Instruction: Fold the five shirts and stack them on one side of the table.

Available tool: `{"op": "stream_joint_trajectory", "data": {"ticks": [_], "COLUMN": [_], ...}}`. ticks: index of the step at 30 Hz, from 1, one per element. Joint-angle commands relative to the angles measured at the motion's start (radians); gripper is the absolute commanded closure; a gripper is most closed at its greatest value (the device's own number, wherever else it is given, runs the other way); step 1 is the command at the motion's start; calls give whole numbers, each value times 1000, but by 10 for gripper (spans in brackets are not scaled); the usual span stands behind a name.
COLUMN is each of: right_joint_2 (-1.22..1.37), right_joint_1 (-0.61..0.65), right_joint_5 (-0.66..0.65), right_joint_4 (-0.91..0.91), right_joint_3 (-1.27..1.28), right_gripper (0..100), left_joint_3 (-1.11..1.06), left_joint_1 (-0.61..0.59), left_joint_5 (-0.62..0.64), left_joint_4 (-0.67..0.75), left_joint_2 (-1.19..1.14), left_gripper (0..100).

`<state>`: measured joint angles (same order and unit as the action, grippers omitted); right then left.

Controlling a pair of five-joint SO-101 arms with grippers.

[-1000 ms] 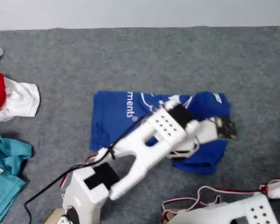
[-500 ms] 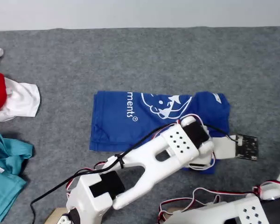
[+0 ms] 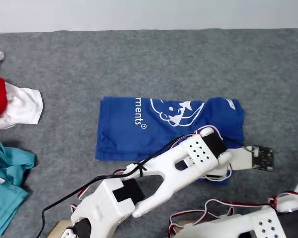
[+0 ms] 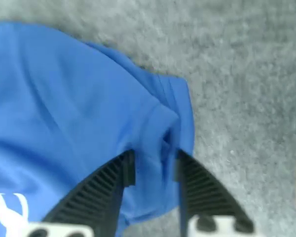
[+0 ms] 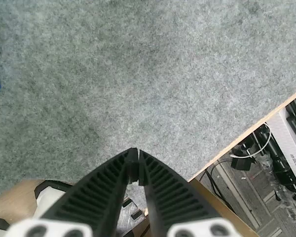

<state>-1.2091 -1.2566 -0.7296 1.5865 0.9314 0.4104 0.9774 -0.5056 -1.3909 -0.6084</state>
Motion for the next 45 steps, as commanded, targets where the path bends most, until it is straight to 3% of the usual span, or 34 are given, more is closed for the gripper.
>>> {"op": "stream_joint_trajectory", "data": {"ticks": [1,9,21,30,33,39,45], "right_joint_2": [-10,-10,-10,-10,-10,-10,-10], "right_joint_1": [-2,-2,-8,-8,-7,-8,-8], "right_joint_5": [8,8,8,8,8,8,8], "right_joint_4": [-13,-10,-2,-2,16,33,33], "right_joint_3": [-6,-6,-5,-3,-3,-3,-3], "right_gripper": [987,987,988,988,988,988,988], "left_joint_3": [108,260,189,154,213,426,644], "left_joint_1": [5,-43,-230,-255,-255,-276,-313], "left_joint_5": [11,9,11,11,11,97,97], "left_joint_4": [-58,-153,80,163,146,51,-35], "left_joint_2": [14,5,3,-49,-123,-232,-356], "left_gripper": [982,997,997,995,970,820,816]}}
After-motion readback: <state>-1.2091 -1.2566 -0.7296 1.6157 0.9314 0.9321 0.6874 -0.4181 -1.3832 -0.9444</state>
